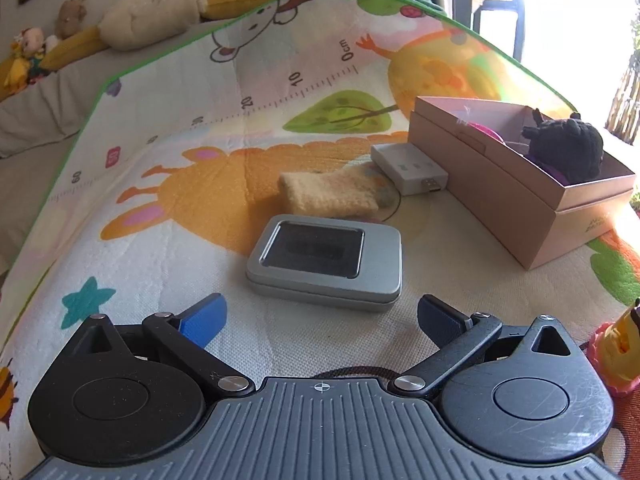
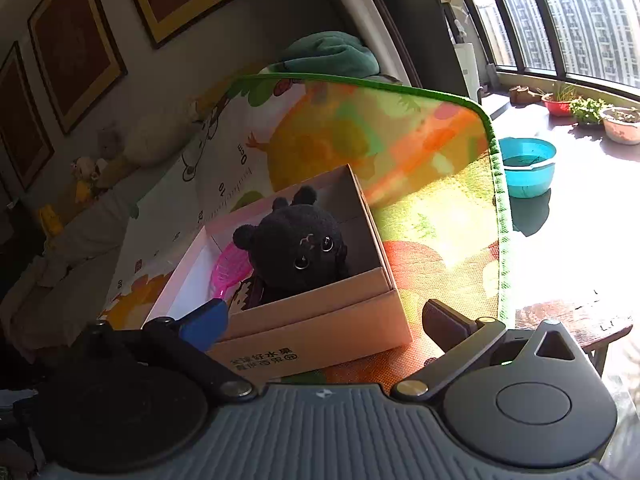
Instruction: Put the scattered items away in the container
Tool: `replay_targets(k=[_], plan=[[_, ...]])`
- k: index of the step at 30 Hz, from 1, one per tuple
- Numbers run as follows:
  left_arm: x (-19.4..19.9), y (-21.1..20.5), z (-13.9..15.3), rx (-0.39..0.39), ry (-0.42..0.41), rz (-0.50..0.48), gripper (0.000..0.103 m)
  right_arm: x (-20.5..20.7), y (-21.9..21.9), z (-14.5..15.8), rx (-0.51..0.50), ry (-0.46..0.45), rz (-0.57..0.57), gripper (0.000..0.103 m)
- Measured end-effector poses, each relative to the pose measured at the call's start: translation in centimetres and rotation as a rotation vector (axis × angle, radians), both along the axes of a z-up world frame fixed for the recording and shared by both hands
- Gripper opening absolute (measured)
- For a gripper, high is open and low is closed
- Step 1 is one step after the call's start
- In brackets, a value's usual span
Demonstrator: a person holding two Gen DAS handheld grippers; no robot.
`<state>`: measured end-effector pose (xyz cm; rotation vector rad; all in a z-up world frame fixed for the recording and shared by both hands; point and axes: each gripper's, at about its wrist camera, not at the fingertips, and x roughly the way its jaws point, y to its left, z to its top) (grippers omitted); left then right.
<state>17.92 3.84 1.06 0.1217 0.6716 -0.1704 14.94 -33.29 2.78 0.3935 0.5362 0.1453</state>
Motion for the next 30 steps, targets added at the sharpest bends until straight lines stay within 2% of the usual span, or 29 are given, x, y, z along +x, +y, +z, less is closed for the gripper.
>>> replay_targets(k=[4, 7, 10, 19, 21, 25, 30], plan=[[1.7, -1.3, -0.1, 0.078, -0.033, -0.049, 0.103, -3.8, 2.6, -0.6, -0.007, 0.066, 0.161, 0.103], [3.5, -1.3, -0.2, 0.037, 0.004, -0.06, 0.103, -5.1, 4.8, -1.8, -0.041, 0.149, 0.227, 0.103], [4.3, -1.1, -0.4, 0.0, 0.029, -0.051, 0.103, -5.6, 6.2, -2.0, -0.115, 0.135, 0.217, 0.103], [3.9, -1.3, -0.3, 0.014, 0.02, -0.033, 0.101, -6.1, 6.9, -2.1, -0.163, 0.129, 0.203, 0.103], [3.6, -1.3, -0.3, 0.004, 0.018, -0.03, 0.097, -6.1, 6.7, -2.1, -0.152, 0.122, 0.21, 0.103], [2.3, -1.8, -0.2, 0.0, 0.016, -0.041, 0.097, -6.1, 6.1, -2.2, -0.111, 0.107, 0.221, 0.103], [-2.5, -3.2, 0.0, -0.013, 0.026, -0.113, 0.097, -6.3, 5.4, -2.3, -0.059, 0.095, 0.225, 0.103]])
